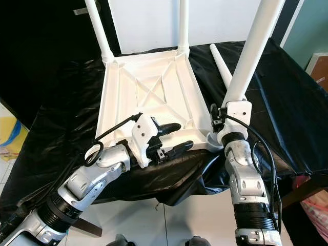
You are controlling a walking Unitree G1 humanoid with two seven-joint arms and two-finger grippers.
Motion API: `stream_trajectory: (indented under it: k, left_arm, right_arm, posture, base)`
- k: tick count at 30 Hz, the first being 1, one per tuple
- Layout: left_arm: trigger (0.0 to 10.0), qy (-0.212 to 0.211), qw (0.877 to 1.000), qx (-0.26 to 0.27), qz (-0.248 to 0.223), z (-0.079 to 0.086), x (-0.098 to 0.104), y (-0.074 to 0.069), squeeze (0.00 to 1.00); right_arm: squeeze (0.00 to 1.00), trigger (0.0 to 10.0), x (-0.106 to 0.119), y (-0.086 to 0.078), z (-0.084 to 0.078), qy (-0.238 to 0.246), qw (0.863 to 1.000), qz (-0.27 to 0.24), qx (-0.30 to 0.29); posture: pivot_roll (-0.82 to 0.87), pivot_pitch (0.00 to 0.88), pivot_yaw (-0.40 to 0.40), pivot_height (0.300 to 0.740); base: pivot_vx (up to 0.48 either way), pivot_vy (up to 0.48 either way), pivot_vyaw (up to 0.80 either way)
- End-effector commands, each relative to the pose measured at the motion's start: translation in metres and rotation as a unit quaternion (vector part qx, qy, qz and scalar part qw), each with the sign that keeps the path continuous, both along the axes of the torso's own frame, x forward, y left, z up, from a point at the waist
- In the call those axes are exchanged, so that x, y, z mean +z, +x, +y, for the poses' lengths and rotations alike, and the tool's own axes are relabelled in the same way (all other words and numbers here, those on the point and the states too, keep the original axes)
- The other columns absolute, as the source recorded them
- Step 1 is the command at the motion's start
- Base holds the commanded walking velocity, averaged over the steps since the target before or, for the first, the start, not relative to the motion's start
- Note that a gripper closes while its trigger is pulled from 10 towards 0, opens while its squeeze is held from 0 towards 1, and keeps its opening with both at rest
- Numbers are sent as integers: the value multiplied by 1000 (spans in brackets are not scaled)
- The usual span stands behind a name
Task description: Building children table
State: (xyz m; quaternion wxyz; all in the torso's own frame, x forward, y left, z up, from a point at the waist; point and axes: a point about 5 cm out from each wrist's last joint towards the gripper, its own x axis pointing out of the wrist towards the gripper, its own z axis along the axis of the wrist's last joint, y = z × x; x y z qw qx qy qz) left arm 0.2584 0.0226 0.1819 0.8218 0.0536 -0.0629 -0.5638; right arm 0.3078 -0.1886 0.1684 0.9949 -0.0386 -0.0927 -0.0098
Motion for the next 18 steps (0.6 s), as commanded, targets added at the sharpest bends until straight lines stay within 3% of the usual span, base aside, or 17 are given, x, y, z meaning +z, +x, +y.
stream_trajectory:
  k: [1,18]
  left_arm:
    - [10000,19,996,-83,6,-2,-3,-9,0]
    - [10000,15,997,-82,6,-4,-1,-9,0]
  right_arm:
    - [0,10000,-1,-2,1,-5,1000,2,4]
    - [0,10000,-22,-2,6,-6,999,42,15]
  posture:
    - [-120,80,56,740]
    - [-119,78,50,740]
  base:
    - [0,0,0]
    - [0,0,0]
